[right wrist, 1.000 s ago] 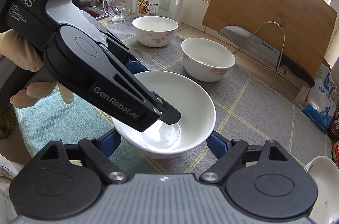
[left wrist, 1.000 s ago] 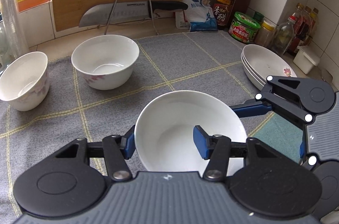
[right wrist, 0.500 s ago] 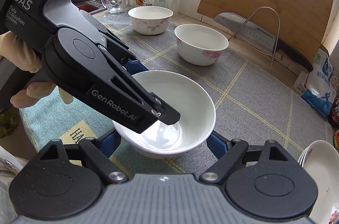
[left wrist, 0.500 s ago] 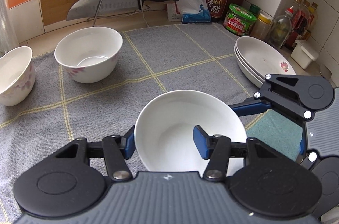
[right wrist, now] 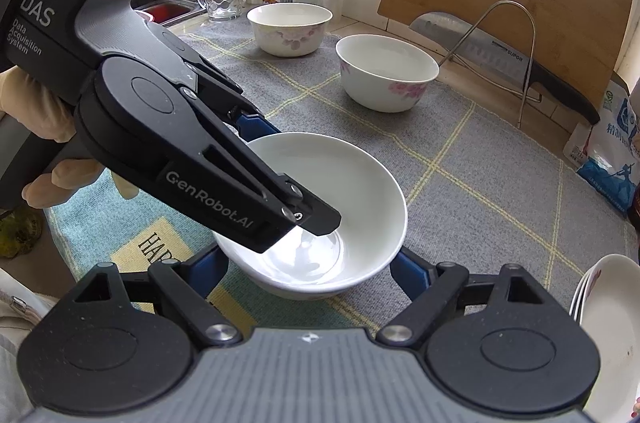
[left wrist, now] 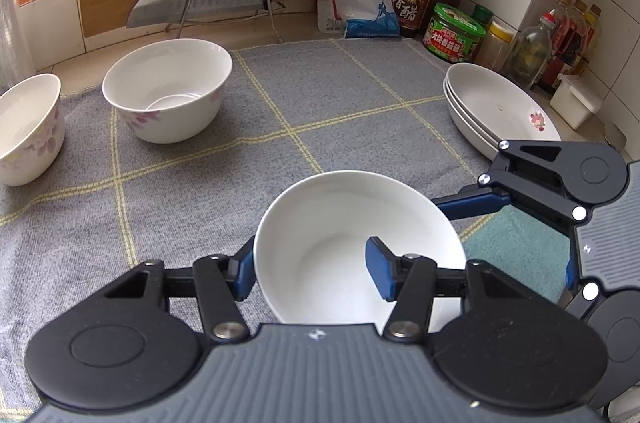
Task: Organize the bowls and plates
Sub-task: 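Carry the held bowl with the left tool across the mat, then lower the bowl onto the mat and open the left tool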
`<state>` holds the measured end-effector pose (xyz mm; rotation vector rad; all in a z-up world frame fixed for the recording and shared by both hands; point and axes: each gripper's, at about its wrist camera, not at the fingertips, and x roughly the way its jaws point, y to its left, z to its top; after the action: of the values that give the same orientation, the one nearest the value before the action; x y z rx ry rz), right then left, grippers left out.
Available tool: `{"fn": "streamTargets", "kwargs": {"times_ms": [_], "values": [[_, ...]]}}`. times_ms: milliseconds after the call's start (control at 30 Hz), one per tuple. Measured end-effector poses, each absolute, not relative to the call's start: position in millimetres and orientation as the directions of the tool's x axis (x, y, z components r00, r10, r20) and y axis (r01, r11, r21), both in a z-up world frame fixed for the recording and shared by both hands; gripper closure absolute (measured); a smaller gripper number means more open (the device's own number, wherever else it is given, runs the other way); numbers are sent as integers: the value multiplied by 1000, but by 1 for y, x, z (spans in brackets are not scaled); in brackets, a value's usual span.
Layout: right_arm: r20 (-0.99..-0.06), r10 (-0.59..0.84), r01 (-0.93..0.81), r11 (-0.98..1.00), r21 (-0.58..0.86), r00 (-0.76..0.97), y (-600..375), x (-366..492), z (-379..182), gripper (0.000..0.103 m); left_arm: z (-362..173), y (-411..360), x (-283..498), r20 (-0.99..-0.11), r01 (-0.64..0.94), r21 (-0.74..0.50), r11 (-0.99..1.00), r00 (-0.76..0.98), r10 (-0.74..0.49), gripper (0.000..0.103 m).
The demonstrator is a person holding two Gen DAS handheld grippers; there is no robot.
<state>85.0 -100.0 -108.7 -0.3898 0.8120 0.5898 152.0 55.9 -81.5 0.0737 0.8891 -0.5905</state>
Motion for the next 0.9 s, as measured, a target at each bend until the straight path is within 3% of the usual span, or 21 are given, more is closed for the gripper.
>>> {"fn": "streamTargets", "kwargs": {"times_ms": [67, 133, 167, 433, 900], "values": [[-769, 340, -626, 773, -100, 542, -100, 85, -109, 12, -81, 55, 151, -747, 516, -179, 838, 483, -457, 42], [-768, 348, -627, 774, -89, 538, -101, 86, -109, 7, -80, 56, 149, -744, 511, -168, 843, 496, -448, 20], [-767, 349, -627, 774, -88, 539, -101, 85, -109, 1, -78, 56, 148, -739, 509, -163, 845, 504, -447, 18], [-757, 382, -644, 762, -68, 531, -109, 82, -100, 0, -53, 72, 142, -691, 497, -133, 858, 573, -439, 5], [-718, 427, -623, 782, -12, 549, -139, 136, -59, 0, -51, 98, 176, -616, 359, 34, 933, 742, -263, 3]]}}
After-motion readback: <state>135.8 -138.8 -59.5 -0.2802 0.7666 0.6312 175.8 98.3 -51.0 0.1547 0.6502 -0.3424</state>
